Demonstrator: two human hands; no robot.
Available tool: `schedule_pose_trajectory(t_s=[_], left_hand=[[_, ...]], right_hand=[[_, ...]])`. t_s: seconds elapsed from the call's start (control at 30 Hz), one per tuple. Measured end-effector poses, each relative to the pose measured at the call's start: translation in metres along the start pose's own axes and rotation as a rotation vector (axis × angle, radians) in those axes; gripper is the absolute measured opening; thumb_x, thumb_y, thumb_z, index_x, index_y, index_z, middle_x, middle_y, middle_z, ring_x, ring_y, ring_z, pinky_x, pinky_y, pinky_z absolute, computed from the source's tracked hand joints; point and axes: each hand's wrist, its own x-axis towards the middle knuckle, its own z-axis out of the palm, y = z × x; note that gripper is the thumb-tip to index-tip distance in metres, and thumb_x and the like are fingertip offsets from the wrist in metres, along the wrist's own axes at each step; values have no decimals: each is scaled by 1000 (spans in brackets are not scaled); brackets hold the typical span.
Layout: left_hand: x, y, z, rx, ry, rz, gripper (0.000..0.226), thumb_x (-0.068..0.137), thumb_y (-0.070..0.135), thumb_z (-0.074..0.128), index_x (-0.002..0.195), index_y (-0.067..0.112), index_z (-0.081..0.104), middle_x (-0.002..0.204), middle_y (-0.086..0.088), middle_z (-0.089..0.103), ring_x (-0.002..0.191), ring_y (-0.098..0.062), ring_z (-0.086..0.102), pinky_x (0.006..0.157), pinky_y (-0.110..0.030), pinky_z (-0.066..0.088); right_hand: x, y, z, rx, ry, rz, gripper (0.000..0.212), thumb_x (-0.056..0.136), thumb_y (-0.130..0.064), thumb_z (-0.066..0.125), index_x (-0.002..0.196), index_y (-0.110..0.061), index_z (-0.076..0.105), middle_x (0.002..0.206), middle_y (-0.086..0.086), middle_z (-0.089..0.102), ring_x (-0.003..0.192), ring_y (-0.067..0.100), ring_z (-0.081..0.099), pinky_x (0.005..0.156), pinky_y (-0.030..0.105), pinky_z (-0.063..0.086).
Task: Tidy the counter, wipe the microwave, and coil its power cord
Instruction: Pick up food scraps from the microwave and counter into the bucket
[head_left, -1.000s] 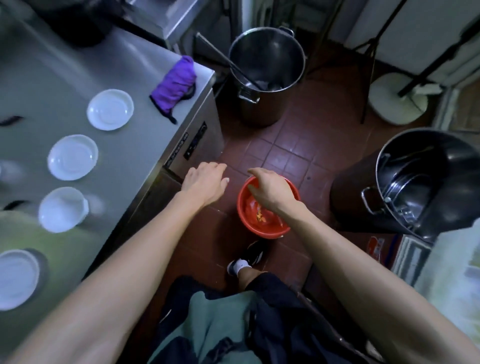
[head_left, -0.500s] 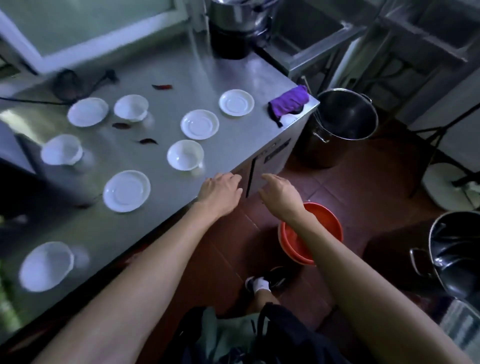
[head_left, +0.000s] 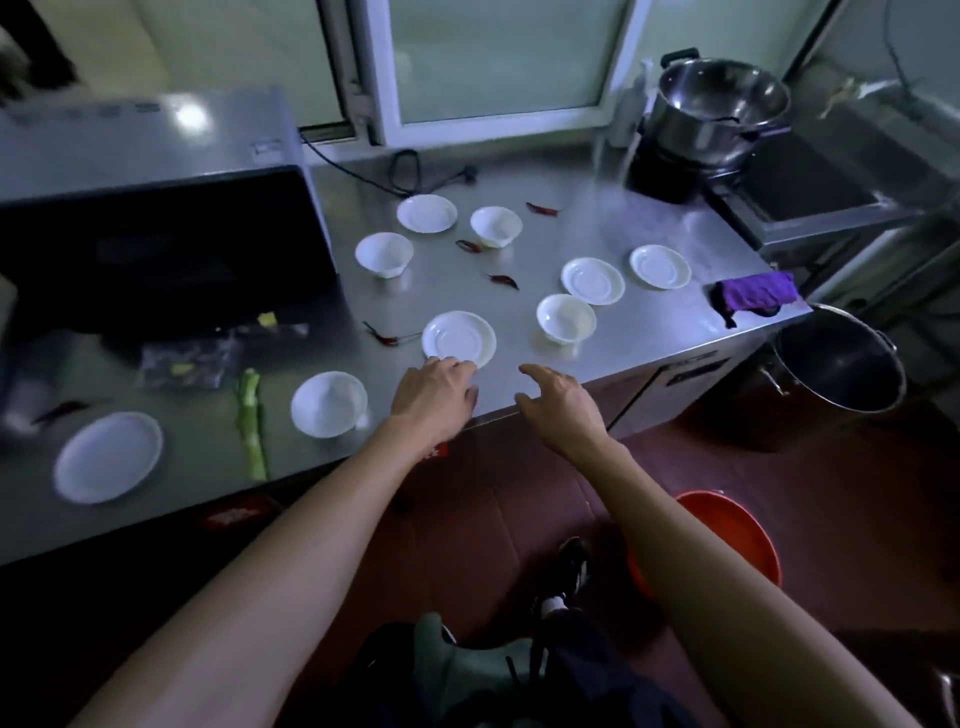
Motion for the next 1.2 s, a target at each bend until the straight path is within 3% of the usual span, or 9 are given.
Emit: schedule_pose_trajectory(t_s=[0.13,0.4,0.57,0.7,1.2], left_hand=[[-31,-42,-7,-72,48,-87,33,98,33,51,126,18,59,125,-5,63,116,-28,54,92,-47,49],[-81,-122,-12,-122,126,-293,31,95,30,52,121,18,64,126,-2,64,114,-28,57,87,-39,48],[-103,-167,-15,-146,158,-435,33,95,29,56,126,19,64,121,-6,66,117,-31,57,99,-45,43],[-105,-208,-17,-155,134,-514,29,95,27,53,120,17,62,119,-5,66,108,-30,59,85,-42,49],[-54,-334,-34,-197,73,-581,29,94,24,50,115,10,64,113,-11,66,101,-34,59,83,-46,50]], right_hand=[[1,-43,21,-16,-55,-86,50,96,-32,58,143,-20,49,143,2,56,125,26,53,95,39,47],[24,-117,64,-7,-157,-264,48,94,-27,62,140,-15,54,138,8,60,123,29,57,101,42,48],[47,-162,96,-16,-213,-358,46,92,-26,63,137,-17,56,138,5,60,123,27,57,101,40,47],[78,-195,120,9,-273,-378,46,91,-27,62,136,-20,57,137,2,61,120,27,58,97,39,48],[212,-275,186,-9,-365,-362,42,95,-27,58,137,-22,57,137,6,61,118,32,60,98,42,50]])
